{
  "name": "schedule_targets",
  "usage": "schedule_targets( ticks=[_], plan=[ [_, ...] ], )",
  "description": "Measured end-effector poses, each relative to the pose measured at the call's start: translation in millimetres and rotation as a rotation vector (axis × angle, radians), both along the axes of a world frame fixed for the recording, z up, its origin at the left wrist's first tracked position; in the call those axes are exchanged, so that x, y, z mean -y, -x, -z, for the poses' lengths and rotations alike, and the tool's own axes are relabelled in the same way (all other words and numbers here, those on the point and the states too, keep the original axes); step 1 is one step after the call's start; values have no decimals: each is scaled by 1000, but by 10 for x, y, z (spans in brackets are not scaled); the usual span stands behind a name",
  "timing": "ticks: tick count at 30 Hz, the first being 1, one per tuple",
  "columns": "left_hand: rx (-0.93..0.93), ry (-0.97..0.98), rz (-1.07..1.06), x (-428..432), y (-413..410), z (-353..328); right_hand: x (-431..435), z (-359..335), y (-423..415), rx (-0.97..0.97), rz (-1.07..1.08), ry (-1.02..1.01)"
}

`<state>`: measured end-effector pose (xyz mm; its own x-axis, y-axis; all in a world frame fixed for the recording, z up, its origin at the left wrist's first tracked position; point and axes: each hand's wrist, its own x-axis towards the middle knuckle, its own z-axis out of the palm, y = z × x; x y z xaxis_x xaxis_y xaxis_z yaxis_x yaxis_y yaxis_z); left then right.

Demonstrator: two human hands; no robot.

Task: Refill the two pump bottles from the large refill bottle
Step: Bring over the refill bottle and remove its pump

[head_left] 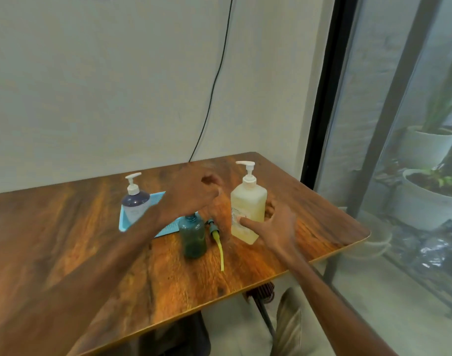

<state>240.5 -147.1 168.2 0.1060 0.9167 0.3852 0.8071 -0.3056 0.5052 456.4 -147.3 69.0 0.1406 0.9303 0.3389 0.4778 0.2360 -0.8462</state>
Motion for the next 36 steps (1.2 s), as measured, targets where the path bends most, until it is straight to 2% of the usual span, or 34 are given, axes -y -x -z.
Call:
schedule_targets(
  ticks=[8,15,25,36],
  plan=[
    [317,-130,-193,716,226,602,207,296,234,-9,52,40],
    [457,-139,-309,896,204,955,223,411,369,-10,119,-14],
    [421,-23,-413,811,102,1332,42,624,497,-21,184,-5],
    [459,18,-477,526,15,1265,-31,650,449,12,173,77]
  ],
)
